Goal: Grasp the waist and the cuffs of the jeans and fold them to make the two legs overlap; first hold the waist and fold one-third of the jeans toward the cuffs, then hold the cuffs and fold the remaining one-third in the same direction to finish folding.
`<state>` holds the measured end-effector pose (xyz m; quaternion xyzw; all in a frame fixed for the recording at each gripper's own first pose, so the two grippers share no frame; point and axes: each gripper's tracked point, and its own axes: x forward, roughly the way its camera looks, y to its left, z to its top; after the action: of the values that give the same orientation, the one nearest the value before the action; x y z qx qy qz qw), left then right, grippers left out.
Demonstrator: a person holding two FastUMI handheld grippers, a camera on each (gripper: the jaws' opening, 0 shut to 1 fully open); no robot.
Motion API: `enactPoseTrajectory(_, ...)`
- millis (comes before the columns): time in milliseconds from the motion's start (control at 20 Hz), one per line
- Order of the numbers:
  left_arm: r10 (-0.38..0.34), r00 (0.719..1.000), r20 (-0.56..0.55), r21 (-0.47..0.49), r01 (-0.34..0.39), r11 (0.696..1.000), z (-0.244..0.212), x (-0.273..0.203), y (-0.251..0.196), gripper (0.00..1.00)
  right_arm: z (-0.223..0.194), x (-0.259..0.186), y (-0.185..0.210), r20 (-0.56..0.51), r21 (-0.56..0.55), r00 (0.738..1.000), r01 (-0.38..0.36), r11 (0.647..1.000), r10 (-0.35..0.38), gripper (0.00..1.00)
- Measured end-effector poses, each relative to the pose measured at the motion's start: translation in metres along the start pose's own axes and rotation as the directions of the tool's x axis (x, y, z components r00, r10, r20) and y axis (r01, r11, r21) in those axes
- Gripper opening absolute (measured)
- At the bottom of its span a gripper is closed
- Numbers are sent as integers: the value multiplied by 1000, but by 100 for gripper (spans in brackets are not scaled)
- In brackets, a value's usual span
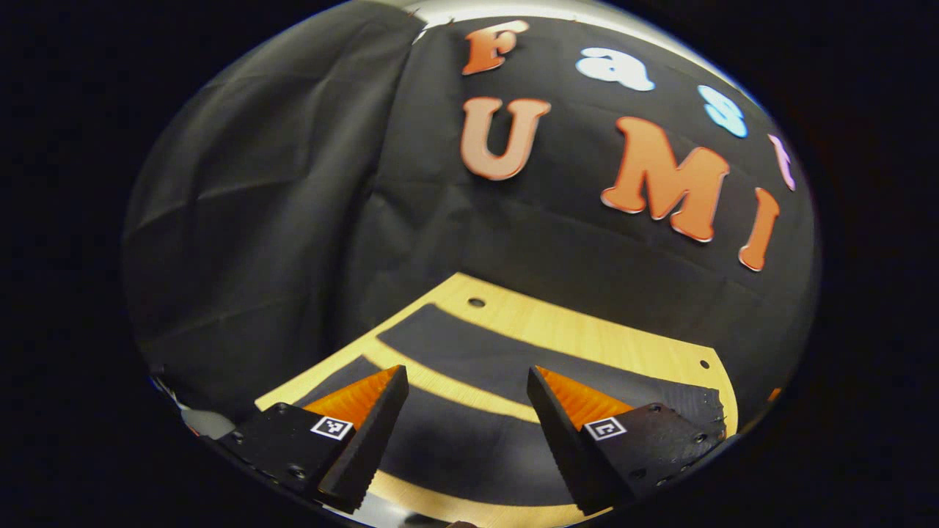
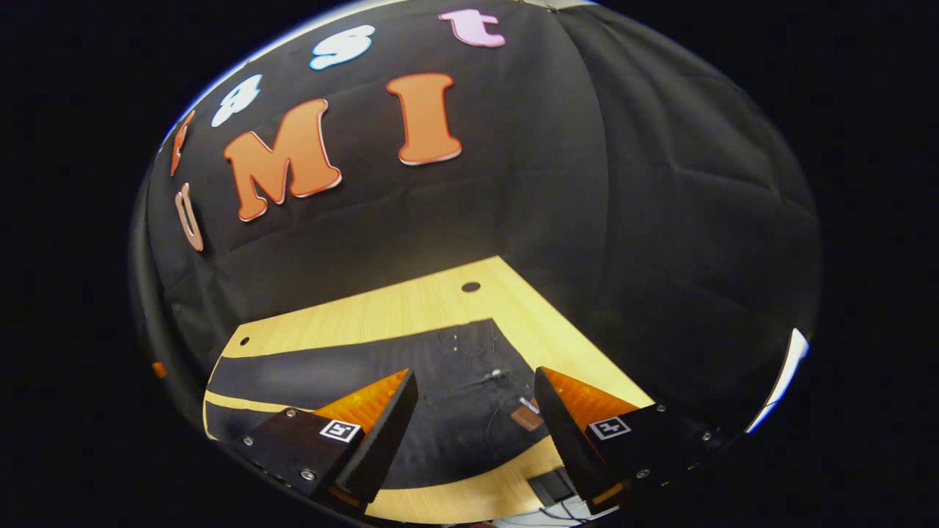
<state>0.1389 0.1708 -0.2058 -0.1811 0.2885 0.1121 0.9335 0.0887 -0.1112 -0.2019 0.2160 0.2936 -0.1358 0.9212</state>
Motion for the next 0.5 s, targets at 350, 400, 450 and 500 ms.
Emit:
enactPoseTrajectory(350,7,949,-316,-333,-117,936,-63,51,95,98,-53,25,24,-226,178,974,17,984,24,98)
enactPoseTrajectory(400,-11,931,-366,-386,-141,912,-72,52,109,97,-60,28,27,-249,184,968,28,983,19,98)
enactPoseTrajectory(450,-27,918,-396,-430,-159,888,-81,54,122,98,-65,34,30,-269,183,963,35,982,16,98)
enactPoseTrajectory(500,-27,906,-423,-456,-187,870,-88,56,136,98,-72,37,32,-295,183,955,47,982,10,98)
